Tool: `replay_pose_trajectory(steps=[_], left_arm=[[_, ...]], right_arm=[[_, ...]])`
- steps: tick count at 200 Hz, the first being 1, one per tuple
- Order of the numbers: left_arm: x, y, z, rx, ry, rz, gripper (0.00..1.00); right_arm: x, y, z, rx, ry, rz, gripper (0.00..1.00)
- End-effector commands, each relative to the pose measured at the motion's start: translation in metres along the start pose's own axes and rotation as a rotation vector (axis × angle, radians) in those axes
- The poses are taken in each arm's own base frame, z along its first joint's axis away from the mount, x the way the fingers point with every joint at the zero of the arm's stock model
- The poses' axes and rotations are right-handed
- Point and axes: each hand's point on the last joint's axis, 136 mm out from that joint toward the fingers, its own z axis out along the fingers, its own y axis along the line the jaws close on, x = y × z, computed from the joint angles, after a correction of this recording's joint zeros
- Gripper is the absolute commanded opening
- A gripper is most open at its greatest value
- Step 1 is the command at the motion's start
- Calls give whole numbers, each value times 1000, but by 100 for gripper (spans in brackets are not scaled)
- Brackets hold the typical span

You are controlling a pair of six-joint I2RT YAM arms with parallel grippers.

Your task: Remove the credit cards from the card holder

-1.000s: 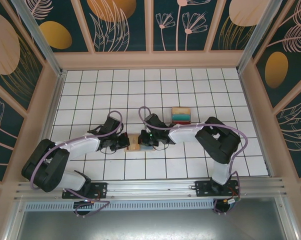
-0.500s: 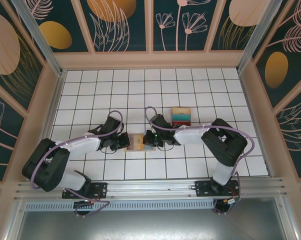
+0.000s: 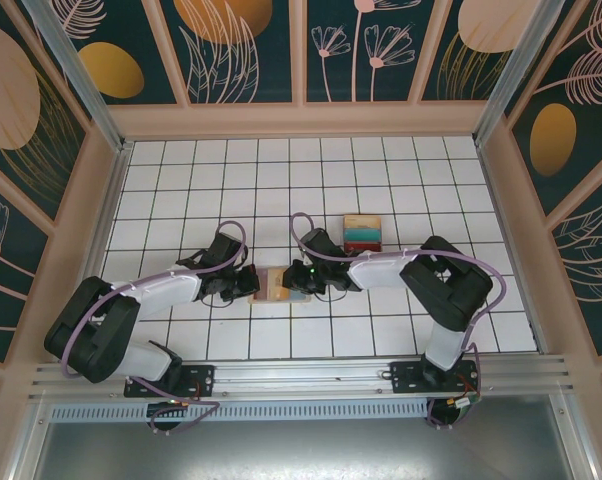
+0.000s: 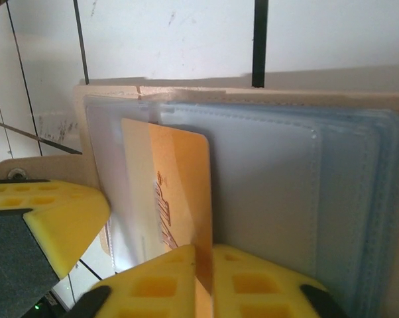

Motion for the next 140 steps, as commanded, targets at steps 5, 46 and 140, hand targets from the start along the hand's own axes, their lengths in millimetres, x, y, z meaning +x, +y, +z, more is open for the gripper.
replay_pose_trajectory(steps=[5, 46, 140], left_arm=[[7, 12, 4, -55, 29, 0, 0], [7, 14, 4, -65, 30, 6, 0], [4, 10, 2, -61, 25, 15, 1]], right_arm=[[-1, -7, 2, 24, 1, 12, 0], [-2, -25, -14, 69, -21, 16, 0], [-19, -48, -74, 115, -113, -39, 0]])
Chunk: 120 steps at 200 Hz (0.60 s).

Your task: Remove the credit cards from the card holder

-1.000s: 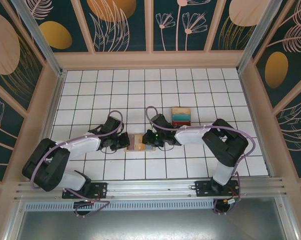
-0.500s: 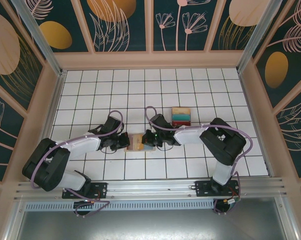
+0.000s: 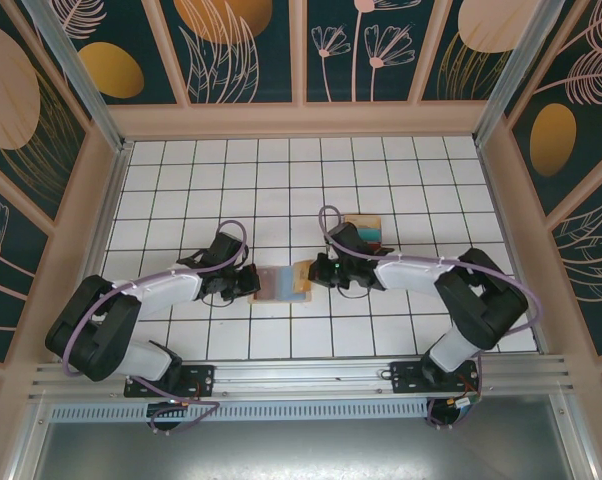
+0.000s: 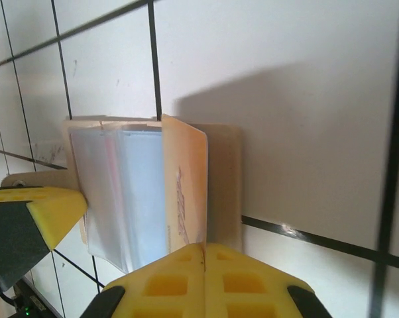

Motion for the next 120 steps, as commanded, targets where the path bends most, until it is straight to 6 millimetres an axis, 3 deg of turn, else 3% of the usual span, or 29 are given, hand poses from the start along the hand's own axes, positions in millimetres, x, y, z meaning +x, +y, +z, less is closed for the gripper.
replay_pose_trajectory(steps=[1, 41, 50, 62, 71, 94, 120], left_arm=[[5, 10, 1, -59, 23, 12, 1], [-9, -5, -10, -34, -15, 27, 16], [-13, -11, -14, -22, -28, 33, 24], [-19, -18, -20, -7, -46, 38, 44], [-24, -25, -25, 13, -63, 46, 53], [-34, -44, -37, 77, -111, 66, 70], [-41, -58, -48, 133, -149, 86, 84]], right_arm=[[1, -15, -16, 66, -13, -48, 0], [-19, -10, -47, 148, -93, -169, 0], [-27, -6, -57, 177, -121, -213, 0], [-39, -3, -71, 231, -158, -277, 0], [-49, 2, -83, 270, -186, -334, 0], [-72, 5, -114, 408, -243, -496, 0], [-81, 9, -130, 492, -217, -751, 0]])
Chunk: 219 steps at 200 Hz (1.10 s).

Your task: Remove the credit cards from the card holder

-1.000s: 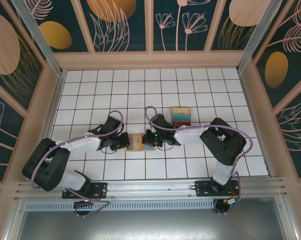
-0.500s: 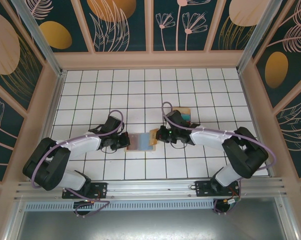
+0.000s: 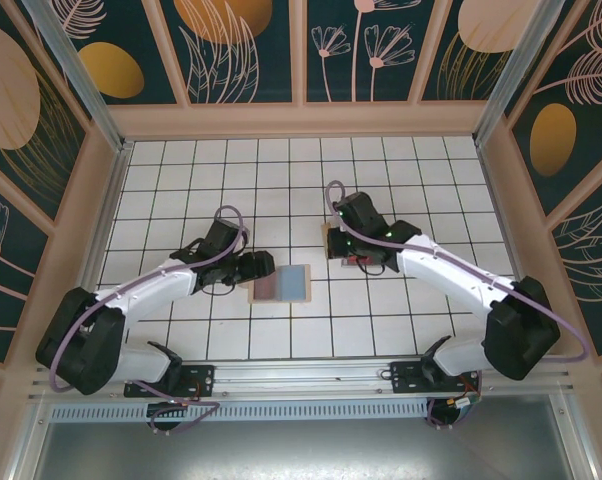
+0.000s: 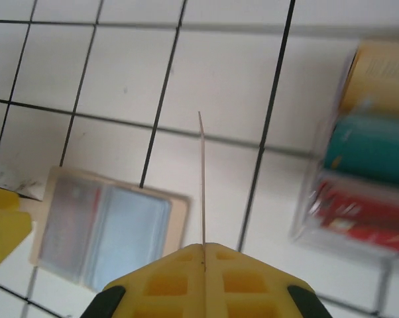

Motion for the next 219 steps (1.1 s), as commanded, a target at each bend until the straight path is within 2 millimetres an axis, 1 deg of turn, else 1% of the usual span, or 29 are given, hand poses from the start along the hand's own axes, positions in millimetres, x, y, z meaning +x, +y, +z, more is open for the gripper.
replay_pose_trajectory(steps=[1, 8, 13, 23, 27, 29, 47, 78, 108, 131, 143, 151, 164, 173, 193, 204, 219], left_arm=[[-13, -20, -11, 62, -49, 27, 84], [-14, -22, -13, 74, -54, 32, 85], [-14, -23, -14, 78, -57, 33, 90], [-16, -26, -16, 88, -64, 38, 92], [-16, -26, -17, 90, -68, 41, 97], [-16, -27, -17, 91, -69, 41, 98], [-19, -27, -20, 88, -84, 49, 99], [-19, -26, -23, 81, -90, 61, 99], [-19, -26, -23, 79, -90, 62, 99], [-19, -25, -23, 74, -93, 62, 98], [-20, -25, -23, 72, -97, 61, 98], [-21, -25, -23, 70, -99, 61, 98], [-21, -24, -23, 69, -100, 59, 99], [-20, -24, -23, 68, -99, 58, 98], [-19, -23, -23, 67, -100, 57, 98], [-20, -21, -24, 61, -105, 55, 98], [-21, -20, -25, 54, -118, 55, 99]], right_arm=[[-3, -29, -20, 162, 31, -324, 0], [-6, -32, -24, 179, 30, -393, 0], [-8, -34, -27, 193, 27, -437, 0], [-12, -37, -32, 216, 18, -530, 0], [-13, -38, -33, 224, 15, -565, 0], [-14, -39, -34, 230, 12, -578, 0], [-20, -49, -39, 296, 7, -698, 0], [-23, -54, -39, 335, 62, -839, 0], [-19, -66, -32, 385, 134, -947, 0], [-14, -86, -24, 461, 150, -1070, 0], [-17, -90, -22, 485, 134, -1120, 0], [-23, -92, -21, 507, 115, -1140, 0], [-34, -93, -20, 531, 85, -1165, 0], [-37, -93, -17, 528, 84, -1187, 0], [-37, -95, -8, 538, 110, -1249, 0], [-38, -91, -3, 513, 104, -1255, 0], [-33, -88, 5, 479, 113, -1252, 0]])
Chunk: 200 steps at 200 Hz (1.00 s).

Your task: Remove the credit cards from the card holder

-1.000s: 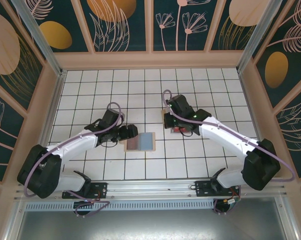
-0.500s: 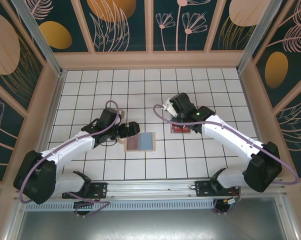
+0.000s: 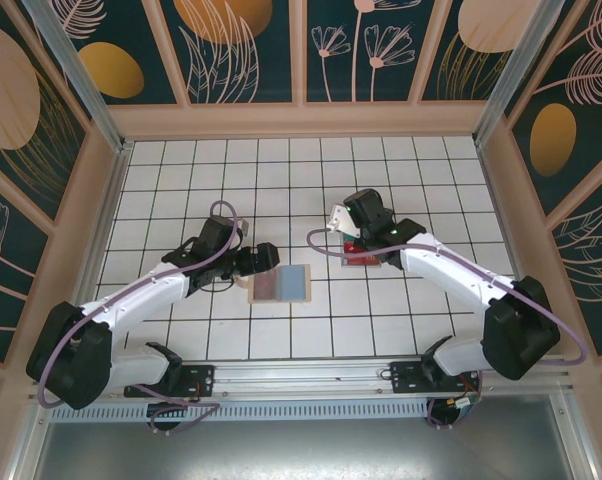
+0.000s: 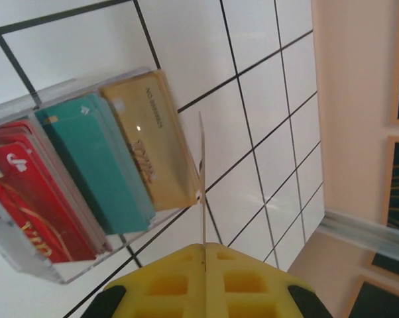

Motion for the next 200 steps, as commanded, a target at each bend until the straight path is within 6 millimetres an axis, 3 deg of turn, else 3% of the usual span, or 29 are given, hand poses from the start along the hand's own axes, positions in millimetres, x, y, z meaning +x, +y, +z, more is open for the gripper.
replay_pose_trajectory(steps=[1, 70, 144, 191, 200], left_arm=[[-8, -3, -7, -3, -43, 24, 98], [-18, -3, -22, 4, -145, 53, 99], [-16, 0, -20, -2, -139, 45, 98], [-14, -1, -16, 5, -119, 47, 99], [-13, -2, -16, 10, -114, 49, 99]], right_arm=[[-9, -1, 9, 1, -23, -44, 0], [-5, 22, 23, -71, -11, -26, 0], [7, 49, 35, -133, 13, -21, 0], [6, 38, 41, -79, 22, -14, 0], [7, 33, 43, -54, 28, -7, 7]])
